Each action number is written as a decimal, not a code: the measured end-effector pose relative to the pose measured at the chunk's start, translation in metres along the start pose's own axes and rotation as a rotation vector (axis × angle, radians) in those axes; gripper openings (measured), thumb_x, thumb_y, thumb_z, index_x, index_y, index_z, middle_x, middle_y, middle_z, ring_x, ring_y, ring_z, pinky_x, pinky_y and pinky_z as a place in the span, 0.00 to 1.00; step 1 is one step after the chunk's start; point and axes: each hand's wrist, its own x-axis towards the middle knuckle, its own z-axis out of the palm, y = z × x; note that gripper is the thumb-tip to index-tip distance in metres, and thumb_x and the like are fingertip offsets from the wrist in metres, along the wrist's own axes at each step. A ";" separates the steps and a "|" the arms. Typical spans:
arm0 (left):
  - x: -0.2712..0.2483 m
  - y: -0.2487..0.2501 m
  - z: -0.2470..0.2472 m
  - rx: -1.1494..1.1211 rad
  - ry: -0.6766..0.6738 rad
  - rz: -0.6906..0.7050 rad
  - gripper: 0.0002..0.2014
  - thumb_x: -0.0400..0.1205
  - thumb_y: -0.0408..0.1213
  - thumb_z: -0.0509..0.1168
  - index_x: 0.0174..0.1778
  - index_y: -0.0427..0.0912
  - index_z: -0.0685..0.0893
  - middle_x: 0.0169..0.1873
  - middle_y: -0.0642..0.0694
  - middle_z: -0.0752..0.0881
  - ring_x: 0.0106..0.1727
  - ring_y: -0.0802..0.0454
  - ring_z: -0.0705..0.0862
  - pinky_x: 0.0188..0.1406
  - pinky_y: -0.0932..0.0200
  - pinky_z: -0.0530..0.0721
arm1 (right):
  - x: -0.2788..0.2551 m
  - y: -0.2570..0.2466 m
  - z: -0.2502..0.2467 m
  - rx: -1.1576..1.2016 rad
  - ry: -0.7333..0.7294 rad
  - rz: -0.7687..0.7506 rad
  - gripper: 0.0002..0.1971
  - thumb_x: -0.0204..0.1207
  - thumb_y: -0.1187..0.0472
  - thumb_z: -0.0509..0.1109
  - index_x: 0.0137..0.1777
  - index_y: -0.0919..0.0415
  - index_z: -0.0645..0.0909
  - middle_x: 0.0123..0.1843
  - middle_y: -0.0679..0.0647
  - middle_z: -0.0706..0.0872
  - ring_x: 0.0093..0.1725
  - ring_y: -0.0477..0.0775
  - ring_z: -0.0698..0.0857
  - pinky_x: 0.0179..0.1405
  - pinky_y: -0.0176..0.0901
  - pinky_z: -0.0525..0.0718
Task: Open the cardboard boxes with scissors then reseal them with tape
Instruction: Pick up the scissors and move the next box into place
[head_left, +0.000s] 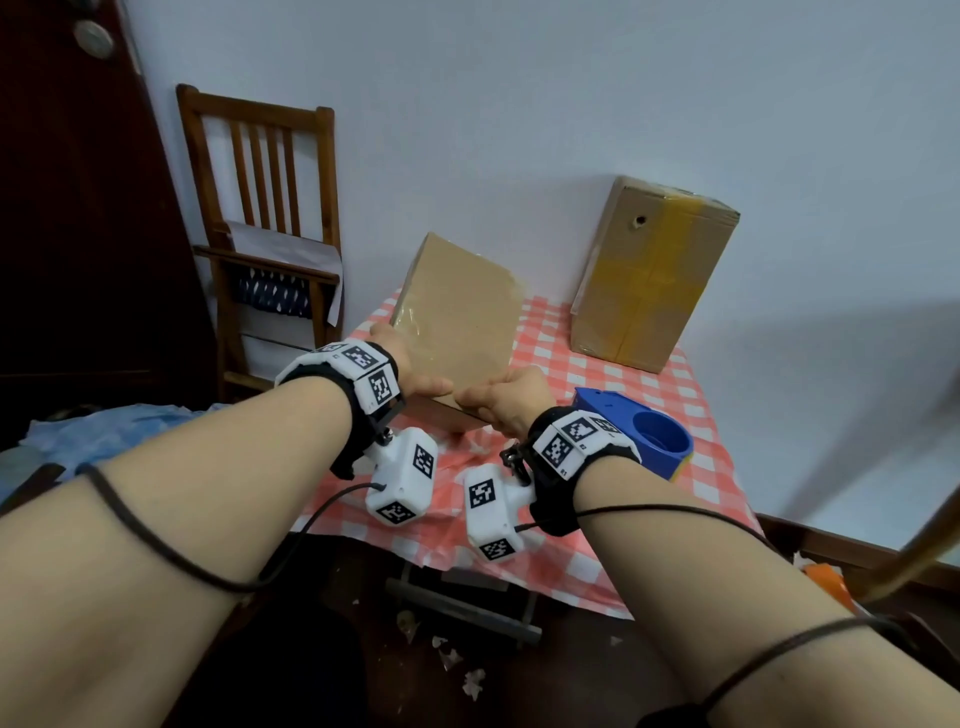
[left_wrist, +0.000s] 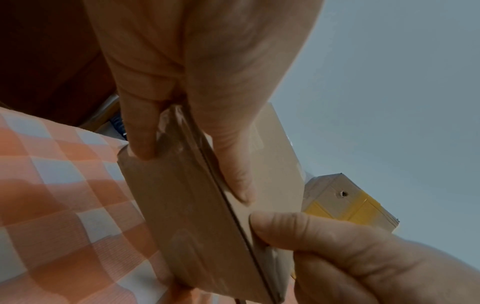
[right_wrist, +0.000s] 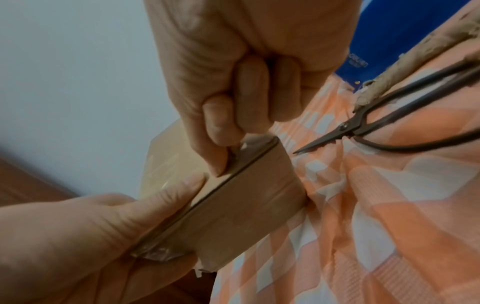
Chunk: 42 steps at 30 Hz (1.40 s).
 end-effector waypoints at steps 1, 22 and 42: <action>0.000 0.001 0.000 -0.026 0.002 -0.017 0.54 0.65 0.61 0.77 0.77 0.32 0.60 0.71 0.38 0.72 0.68 0.40 0.77 0.69 0.46 0.76 | 0.001 0.000 0.001 0.008 0.017 -0.020 0.12 0.65 0.68 0.79 0.27 0.65 0.79 0.17 0.52 0.75 0.13 0.43 0.70 0.13 0.31 0.68; -0.006 -0.005 0.002 -0.029 0.021 0.025 0.40 0.74 0.57 0.73 0.76 0.40 0.68 0.72 0.43 0.73 0.71 0.46 0.74 0.70 0.58 0.72 | -0.011 -0.018 -0.001 -0.899 0.060 -0.304 0.10 0.76 0.53 0.65 0.46 0.58 0.84 0.42 0.53 0.86 0.45 0.56 0.85 0.36 0.42 0.79; -0.005 -0.018 -0.009 0.150 -0.184 0.274 0.32 0.83 0.36 0.65 0.82 0.47 0.62 0.85 0.44 0.49 0.84 0.47 0.51 0.82 0.49 0.50 | 0.010 -0.040 0.024 -0.697 -0.024 -0.188 0.12 0.65 0.58 0.77 0.43 0.65 0.84 0.45 0.59 0.87 0.45 0.58 0.87 0.34 0.43 0.83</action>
